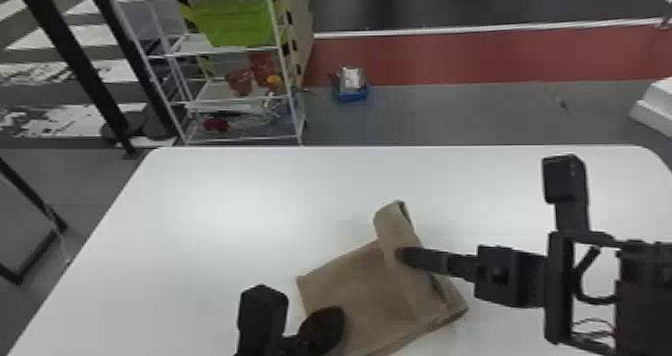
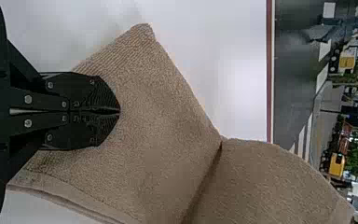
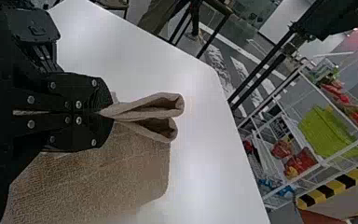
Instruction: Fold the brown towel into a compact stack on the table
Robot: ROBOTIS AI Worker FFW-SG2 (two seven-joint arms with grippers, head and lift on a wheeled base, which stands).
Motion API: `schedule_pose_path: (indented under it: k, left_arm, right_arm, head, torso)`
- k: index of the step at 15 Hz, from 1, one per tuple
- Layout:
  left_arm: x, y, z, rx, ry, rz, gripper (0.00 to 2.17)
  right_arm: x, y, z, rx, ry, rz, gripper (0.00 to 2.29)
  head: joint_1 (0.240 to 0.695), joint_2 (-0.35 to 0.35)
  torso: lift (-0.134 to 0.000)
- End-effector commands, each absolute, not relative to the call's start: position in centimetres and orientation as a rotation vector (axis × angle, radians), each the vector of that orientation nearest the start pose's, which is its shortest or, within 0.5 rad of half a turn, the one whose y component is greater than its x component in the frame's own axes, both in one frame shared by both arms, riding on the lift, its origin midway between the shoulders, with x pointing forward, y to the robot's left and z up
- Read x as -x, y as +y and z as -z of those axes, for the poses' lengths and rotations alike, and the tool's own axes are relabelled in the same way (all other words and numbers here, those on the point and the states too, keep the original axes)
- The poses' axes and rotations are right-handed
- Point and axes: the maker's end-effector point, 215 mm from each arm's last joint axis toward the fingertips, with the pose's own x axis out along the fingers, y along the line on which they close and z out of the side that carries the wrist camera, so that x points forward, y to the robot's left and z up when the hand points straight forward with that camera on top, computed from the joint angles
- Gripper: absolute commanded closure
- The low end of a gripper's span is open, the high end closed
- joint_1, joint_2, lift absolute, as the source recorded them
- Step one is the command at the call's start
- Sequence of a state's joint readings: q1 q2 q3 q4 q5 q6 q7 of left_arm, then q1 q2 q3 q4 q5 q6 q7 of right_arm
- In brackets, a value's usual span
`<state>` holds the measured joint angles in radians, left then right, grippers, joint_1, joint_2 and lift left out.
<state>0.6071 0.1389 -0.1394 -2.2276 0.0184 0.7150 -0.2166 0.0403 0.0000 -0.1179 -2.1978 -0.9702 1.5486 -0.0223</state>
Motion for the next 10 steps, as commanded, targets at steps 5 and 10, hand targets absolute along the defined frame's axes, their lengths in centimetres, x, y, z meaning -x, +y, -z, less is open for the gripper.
schedule_pose_path:
  k: [5,10]
  left_arm:
    - [-32.8,11.4,48.3,0.009,0.669,0.414,1.86]
    - [-32.1,11.1,47.6,0.014,0.658,0.42,1.86]
  right_arm:
    - [-36.4,0.2,37.7,-0.451,0.968,-0.778,1.42]
    - [-35.2,0.9,39.4,-0.452,1.017,-0.784,1.42]
  head:
    - [0.695,0.184]
    - [0.695,0.196]
  torso:
    - [-0.124]
    - [-0.124]
